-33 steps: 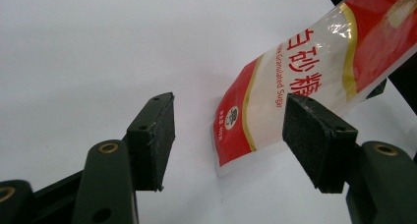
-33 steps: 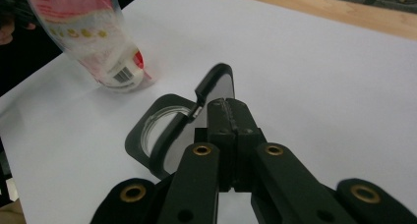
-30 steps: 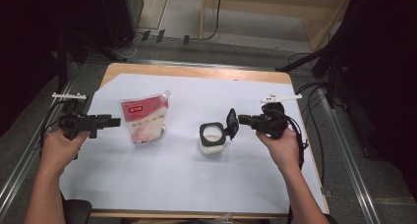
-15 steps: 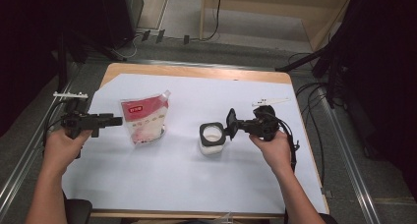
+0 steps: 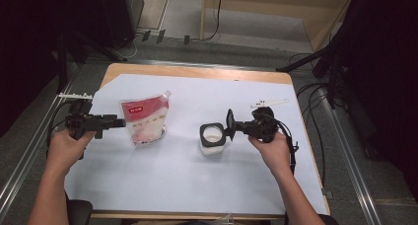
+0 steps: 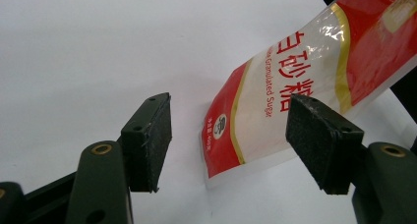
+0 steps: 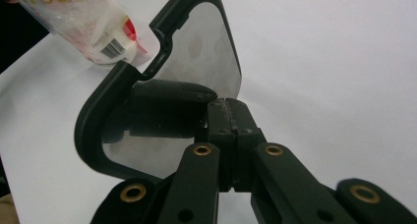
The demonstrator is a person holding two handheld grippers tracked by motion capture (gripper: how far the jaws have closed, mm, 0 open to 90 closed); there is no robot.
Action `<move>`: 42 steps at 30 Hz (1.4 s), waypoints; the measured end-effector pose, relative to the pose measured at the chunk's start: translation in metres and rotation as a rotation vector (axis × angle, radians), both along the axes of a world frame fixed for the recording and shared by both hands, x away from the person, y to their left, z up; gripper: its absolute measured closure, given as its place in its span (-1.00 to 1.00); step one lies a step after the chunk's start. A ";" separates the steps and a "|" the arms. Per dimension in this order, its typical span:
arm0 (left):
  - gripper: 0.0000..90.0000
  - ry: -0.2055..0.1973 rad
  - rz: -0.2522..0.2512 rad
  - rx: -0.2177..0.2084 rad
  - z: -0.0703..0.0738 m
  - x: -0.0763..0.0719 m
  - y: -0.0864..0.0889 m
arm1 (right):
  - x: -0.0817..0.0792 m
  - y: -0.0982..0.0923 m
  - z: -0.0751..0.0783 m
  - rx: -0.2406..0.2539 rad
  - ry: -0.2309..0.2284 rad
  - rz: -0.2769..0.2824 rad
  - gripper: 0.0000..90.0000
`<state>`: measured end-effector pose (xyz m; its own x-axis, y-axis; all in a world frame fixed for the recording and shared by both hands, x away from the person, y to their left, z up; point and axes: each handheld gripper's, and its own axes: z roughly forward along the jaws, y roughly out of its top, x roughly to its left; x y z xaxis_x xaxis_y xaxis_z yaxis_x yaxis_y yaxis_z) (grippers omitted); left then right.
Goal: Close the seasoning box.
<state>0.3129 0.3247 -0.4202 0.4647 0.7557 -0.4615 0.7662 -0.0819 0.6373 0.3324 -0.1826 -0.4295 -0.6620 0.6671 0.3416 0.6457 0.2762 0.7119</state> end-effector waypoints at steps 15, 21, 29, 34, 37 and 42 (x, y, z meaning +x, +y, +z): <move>-0.22 0.021 0.006 0.008 -0.003 0.001 -0.001 | -0.004 0.009 0.000 0.001 -0.005 0.028 1.00; -0.22 0.019 -0.003 0.016 -0.004 0.002 -0.001 | -0.005 0.012 0.002 0.004 -0.011 0.042 1.00; -0.22 0.020 -0.006 0.017 -0.004 0.001 0.000 | -0.008 0.022 0.001 -0.006 -0.014 0.075 1.00; -0.22 0.014 -0.007 0.017 -0.004 0.001 0.000 | -0.010 0.029 -0.002 -0.018 -0.010 0.097 1.00; -0.22 0.015 -0.005 0.022 -0.004 0.001 0.000 | -0.012 0.033 -0.002 -0.031 -0.005 0.109 1.00; -0.22 0.015 -0.006 0.020 -0.004 0.002 -0.001 | -0.014 0.040 -0.003 -0.040 -0.007 0.130 1.00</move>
<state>0.3144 0.3237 -0.4240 0.4620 0.7622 -0.4534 0.7752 -0.0988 0.6239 0.3180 -0.1429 -0.4329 -0.7457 0.5889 0.3115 0.5979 0.3853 0.7029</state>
